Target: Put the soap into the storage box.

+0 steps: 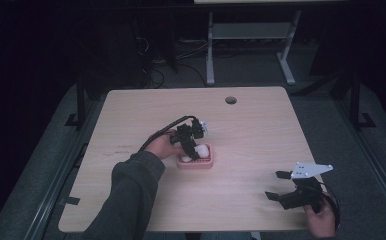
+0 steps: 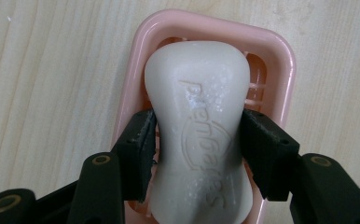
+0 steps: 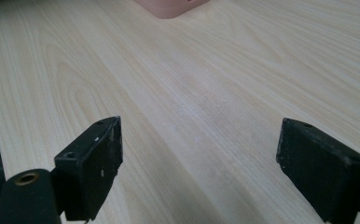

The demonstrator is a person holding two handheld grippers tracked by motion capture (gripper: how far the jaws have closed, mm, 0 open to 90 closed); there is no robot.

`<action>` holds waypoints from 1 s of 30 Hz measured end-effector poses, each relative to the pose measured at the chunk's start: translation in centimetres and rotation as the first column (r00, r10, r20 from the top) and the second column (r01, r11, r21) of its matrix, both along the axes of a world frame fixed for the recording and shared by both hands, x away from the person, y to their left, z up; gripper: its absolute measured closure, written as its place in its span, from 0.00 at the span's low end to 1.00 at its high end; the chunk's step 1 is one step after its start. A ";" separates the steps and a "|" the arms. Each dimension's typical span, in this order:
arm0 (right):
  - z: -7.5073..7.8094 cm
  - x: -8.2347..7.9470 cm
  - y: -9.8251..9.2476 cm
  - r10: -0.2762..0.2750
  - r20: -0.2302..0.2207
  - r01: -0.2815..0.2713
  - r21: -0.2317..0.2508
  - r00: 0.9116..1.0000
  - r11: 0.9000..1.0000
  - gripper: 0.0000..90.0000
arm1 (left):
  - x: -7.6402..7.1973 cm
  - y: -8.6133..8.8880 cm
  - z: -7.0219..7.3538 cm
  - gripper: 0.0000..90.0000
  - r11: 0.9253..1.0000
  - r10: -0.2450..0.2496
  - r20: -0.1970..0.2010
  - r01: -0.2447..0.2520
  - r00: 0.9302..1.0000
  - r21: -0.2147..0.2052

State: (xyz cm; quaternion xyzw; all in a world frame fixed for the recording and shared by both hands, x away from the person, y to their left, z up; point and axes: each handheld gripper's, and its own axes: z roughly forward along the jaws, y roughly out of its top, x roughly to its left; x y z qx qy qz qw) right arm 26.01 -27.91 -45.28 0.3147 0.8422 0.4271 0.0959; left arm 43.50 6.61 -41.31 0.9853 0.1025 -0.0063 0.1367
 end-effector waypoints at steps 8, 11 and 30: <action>0.0 0.0 0.1 -0.003 0.000 0.003 0.000 1.000 1.000 0.16 | -0.5 0.2 0.8 0.44 1.000 0.000 0.006 0.000 1.000 -0.017; 0.0 0.0 0.1 -0.002 0.002 0.002 -0.005 1.000 1.000 0.16 | -0.8 0.4 1.2 0.44 1.000 -0.002 0.013 0.002 1.000 -0.015; -0.1 0.2 0.3 -0.009 -0.011 0.009 -0.014 1.000 1.000 0.16 | -2.0 2.4 2.2 0.41 0.999 0.019 0.023 -0.018 1.000 -0.042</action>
